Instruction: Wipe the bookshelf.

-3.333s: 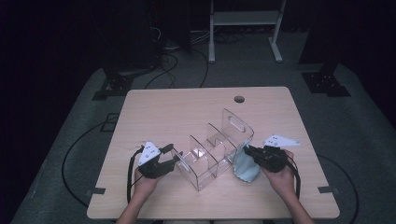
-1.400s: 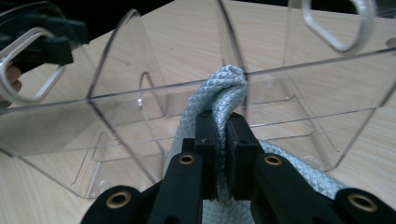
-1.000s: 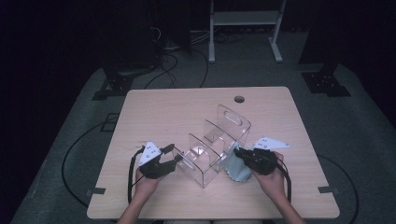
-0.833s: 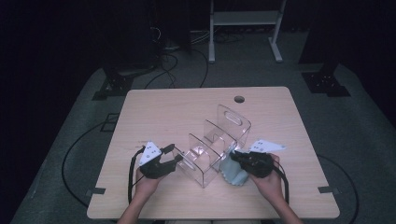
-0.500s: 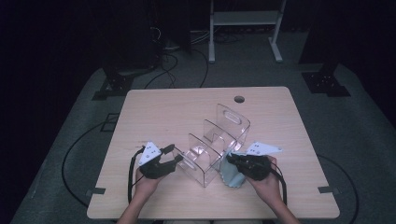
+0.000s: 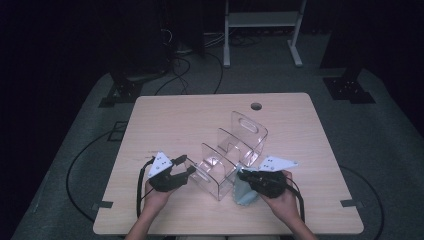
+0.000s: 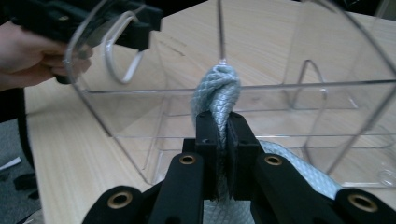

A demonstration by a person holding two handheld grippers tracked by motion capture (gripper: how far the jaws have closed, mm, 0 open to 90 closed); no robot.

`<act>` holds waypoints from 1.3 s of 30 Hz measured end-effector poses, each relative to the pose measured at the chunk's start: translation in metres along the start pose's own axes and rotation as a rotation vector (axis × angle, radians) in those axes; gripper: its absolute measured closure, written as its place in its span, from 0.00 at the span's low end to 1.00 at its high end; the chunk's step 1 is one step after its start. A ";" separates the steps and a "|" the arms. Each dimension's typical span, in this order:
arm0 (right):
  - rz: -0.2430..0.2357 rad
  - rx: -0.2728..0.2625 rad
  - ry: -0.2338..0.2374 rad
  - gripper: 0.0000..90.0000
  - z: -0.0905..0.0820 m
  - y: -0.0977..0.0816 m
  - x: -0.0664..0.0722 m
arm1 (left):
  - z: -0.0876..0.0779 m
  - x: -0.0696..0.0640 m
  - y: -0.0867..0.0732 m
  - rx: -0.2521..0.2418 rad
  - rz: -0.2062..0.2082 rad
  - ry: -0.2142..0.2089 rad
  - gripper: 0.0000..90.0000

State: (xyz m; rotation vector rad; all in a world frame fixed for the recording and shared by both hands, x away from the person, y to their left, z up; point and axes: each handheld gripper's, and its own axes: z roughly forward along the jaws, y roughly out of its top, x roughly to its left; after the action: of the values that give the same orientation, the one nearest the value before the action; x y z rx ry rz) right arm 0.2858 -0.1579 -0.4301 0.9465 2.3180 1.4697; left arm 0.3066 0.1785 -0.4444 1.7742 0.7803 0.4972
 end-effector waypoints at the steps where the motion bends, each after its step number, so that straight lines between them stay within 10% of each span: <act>1: 0.013 -0.005 -0.010 0.94 -0.001 0.000 -0.004 | 0.000 0.000 0.000 0.000 0.000 -0.001 0.51; 5: 0.057 -0.016 -0.031 0.94 -0.001 0.000 -0.014 | 0.000 -0.001 0.000 0.000 -0.001 -0.002 0.51; 10: 0.018 -0.006 0.046 0.94 0.003 -0.001 0.008 | 0.000 0.000 0.000 -0.004 -0.003 0.004 0.51; 17: 0.053 -0.016 0.000 0.94 0.002 -0.001 -0.007 | 0.000 -0.001 0.000 -0.001 0.000 -0.001 0.51; 23: -0.011 0.003 0.050 0.94 0.006 0.001 0.013 | -0.001 0.001 0.000 -0.003 -0.003 -0.002 0.51; 27: 0.022 -0.002 -0.011 0.94 0.003 0.002 0.000 | 0.000 -0.001 0.000 -0.004 -0.002 0.001 0.51; 39: 0.000 0.010 0.102 0.94 0.010 0.001 0.026 | -0.001 0.001 -0.001 -0.007 -0.006 0.014 0.51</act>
State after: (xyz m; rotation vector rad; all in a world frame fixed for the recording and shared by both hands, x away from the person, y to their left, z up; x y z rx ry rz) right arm 0.2715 -0.1335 -0.4307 0.8940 2.3982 1.5414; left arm 0.3060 0.1801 -0.4447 1.7631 0.7928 0.5086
